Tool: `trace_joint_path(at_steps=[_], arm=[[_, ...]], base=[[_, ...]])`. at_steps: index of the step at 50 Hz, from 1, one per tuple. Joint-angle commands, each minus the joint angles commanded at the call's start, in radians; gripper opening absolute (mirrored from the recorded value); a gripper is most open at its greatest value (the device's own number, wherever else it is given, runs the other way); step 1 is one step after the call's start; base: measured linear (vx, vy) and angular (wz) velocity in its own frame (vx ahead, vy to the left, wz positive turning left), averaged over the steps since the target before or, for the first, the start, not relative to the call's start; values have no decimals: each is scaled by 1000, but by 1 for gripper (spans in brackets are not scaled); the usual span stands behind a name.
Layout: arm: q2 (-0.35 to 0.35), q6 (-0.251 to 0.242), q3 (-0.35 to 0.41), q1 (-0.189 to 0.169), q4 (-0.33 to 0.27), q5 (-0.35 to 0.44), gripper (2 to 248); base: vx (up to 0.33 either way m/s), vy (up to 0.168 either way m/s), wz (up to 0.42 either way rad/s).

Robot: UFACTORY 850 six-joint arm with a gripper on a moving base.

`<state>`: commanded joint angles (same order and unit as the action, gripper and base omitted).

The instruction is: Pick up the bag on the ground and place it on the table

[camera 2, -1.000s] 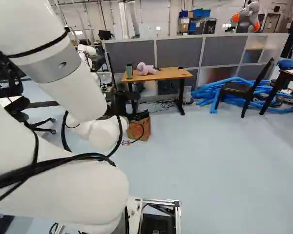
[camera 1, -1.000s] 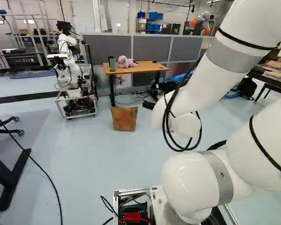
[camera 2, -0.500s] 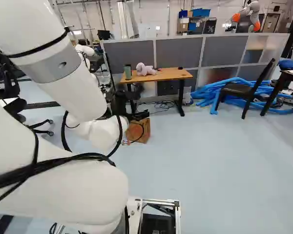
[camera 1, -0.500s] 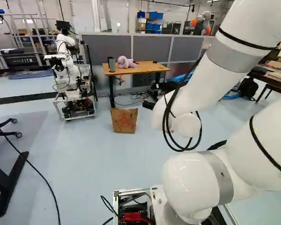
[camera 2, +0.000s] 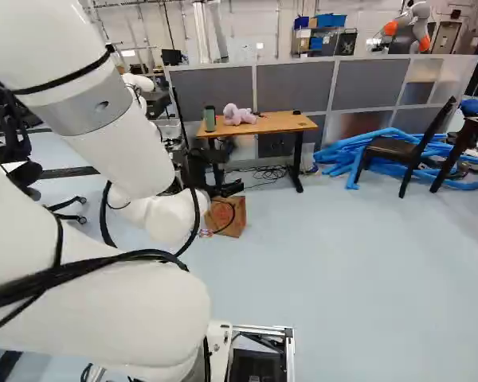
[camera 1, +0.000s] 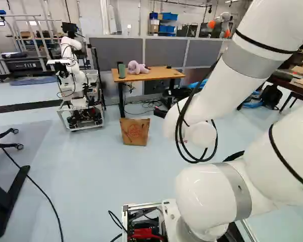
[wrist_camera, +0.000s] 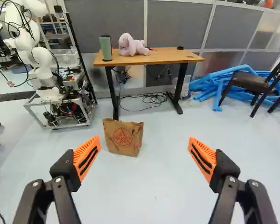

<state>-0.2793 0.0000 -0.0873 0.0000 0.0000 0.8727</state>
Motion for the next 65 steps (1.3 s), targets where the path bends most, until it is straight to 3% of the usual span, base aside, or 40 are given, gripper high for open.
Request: trace_joint_path(at_steps=[44,65], arm=[[0,0,0,0,0,0,247],[0,0,0,0,0,0,247]], base=[[142,4,2],[160,41,195]])
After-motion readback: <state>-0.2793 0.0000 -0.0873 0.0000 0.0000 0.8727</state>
